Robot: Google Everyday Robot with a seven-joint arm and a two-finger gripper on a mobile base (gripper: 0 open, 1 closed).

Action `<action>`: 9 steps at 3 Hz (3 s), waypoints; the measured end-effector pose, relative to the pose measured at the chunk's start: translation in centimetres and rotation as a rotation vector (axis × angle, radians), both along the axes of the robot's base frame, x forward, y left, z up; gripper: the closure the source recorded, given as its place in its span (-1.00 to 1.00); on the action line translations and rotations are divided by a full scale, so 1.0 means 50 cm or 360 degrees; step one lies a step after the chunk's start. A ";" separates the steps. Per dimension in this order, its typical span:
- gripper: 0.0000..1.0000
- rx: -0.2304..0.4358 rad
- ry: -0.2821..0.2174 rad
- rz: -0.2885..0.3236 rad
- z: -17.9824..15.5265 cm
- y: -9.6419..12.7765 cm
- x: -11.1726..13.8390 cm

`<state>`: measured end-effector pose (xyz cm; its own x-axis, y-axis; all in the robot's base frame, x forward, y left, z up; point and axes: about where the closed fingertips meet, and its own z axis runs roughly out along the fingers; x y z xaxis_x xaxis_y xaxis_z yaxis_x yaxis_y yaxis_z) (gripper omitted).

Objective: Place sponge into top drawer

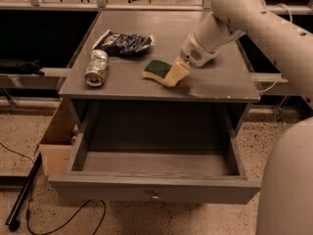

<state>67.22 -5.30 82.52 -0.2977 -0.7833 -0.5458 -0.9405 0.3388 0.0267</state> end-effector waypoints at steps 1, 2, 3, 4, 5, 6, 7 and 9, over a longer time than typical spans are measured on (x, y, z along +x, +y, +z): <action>1.00 0.0000 0.0000 0.0001 0.000 0.000 0.000; 1.00 0.0000 0.0000 0.0001 0.000 0.000 0.000; 1.00 0.0044 -0.0099 -0.0015 0.033 -0.052 -0.086; 1.00 0.0076 -0.0174 -0.0075 0.057 -0.126 -0.168; 1.00 0.0077 -0.0239 -0.0114 0.076 -0.186 -0.252; 1.00 0.0089 -0.0188 -0.0144 0.033 -0.218 -0.301; 1.00 0.0101 -0.0033 -0.0158 -0.059 -0.216 -0.269; 1.00 0.0135 0.0076 -0.0181 -0.115 -0.200 -0.217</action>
Offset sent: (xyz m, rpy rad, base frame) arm 0.0000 0.0000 0.0000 0.0000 0.0000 0.0000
